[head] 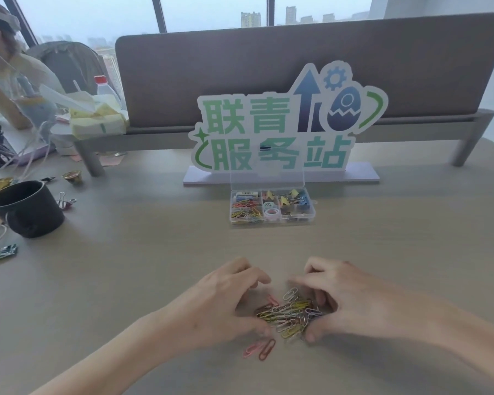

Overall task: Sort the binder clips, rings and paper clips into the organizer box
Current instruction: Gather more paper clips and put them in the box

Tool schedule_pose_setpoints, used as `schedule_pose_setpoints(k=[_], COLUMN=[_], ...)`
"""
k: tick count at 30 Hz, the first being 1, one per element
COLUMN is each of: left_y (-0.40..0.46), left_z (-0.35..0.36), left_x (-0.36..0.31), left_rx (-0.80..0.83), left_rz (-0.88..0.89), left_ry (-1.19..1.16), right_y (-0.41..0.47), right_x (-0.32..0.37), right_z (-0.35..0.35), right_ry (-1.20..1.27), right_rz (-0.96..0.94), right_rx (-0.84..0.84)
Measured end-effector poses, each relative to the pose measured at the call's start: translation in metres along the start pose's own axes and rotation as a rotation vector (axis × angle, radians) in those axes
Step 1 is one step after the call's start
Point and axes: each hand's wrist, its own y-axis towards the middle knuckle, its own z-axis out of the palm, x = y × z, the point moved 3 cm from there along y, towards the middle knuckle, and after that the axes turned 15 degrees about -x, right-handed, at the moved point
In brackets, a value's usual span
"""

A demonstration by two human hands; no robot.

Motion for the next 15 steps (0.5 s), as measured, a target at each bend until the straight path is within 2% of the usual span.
schedule_pose_setpoints(k=[4, 7, 11, 15], left_y=[-0.003, -0.004, -0.007, -0.011], left_z=[0.003, 0.005, 0.007, 0.007], left_x=[-0.011, -0.02, -0.023, -0.026], left_rx=[-0.006, -0.026, -0.033, -0.07], left_rz=[0.088, 0.133, 0.135, 0.116], left_ry=[0.058, 0.017, 0.0, 0.021], right_y=[0.004, 0.001, -0.003, -0.005], right_x=[0.003, 0.007, 0.007, 0.01], right_z=[0.003, 0.004, 0.009, 0.013], right_ry=[-0.004, 0.014, -0.008, -0.022], right_rz=[-0.011, -0.029, -0.054, -0.077], right_rx=[-0.033, -0.083, -0.155, -0.152])
